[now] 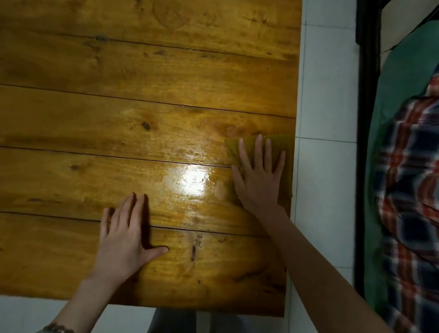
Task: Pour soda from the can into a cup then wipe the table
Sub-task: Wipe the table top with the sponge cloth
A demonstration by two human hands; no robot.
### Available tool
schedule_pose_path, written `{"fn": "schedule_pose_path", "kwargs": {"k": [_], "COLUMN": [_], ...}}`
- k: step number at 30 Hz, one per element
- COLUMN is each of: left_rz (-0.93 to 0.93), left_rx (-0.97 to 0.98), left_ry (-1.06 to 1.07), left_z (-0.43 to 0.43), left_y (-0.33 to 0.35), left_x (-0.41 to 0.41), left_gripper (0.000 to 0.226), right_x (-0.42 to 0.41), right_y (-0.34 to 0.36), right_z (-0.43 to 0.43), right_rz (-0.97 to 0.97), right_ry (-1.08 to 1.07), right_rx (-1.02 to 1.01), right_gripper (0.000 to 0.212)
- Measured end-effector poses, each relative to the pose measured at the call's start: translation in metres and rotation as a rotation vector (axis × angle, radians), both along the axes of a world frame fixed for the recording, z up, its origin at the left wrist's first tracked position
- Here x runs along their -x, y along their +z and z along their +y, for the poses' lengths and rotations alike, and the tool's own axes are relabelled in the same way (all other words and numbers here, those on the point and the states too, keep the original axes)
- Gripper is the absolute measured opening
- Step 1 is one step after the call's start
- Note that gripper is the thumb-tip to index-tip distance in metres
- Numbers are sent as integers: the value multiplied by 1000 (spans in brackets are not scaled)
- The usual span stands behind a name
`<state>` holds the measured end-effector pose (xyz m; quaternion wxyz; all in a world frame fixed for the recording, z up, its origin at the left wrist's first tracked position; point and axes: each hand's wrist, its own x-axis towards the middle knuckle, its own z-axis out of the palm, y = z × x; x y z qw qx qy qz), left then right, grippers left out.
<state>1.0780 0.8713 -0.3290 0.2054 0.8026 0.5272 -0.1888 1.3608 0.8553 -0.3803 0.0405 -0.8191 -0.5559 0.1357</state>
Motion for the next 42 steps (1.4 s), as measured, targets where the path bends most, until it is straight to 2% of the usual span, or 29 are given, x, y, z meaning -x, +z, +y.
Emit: {"fn": "schedule_pose_path", "kwargs": {"k": [3,10,14,16,20,25,27,30,36,39,42], "left_rz": [-29,-68,-44,-29,-26,-41,-53,-72,-21,52,63], "left_rx": [14,-49,-18,7,31,36,27,29,12,42,73], "left_ry": [47,139,142,145,163,182,183,173,96,57,66], "left_z": [-1,-8,-15,-15,-14,-14,-15,-16,-14,-12,-11], "left_y": [-5,-7,-6,-5,-5,-5,-5,-4,-1,-1,-1], "left_x": [4,12,13,12,13,15,15,15,26,29,30], "left_gripper": [133,134,132,134,136,137,136,136,132,132,133], "right_x": [19,119,103,71,11,39,70,100,62,17,-5], "right_y": [-4,-6,-6,-7,-7,-5,-8,-6,-12,-9,-1], "right_z": [18,36,-7,-29,-30,34,56,54,-46,-63,-27], "right_rz": [-122,-3,-36,-63,-110,-90,-98,-80,-30,-60,-76], "right_ry": [128,597,786,776,540,280,318,571,982,956,741], "right_rx": [-34,4,-13,-42,-42,12,31,23,-30,-44,6], "right_gripper": [57,60,60,62,59,58,61,61,63,61,56]}}
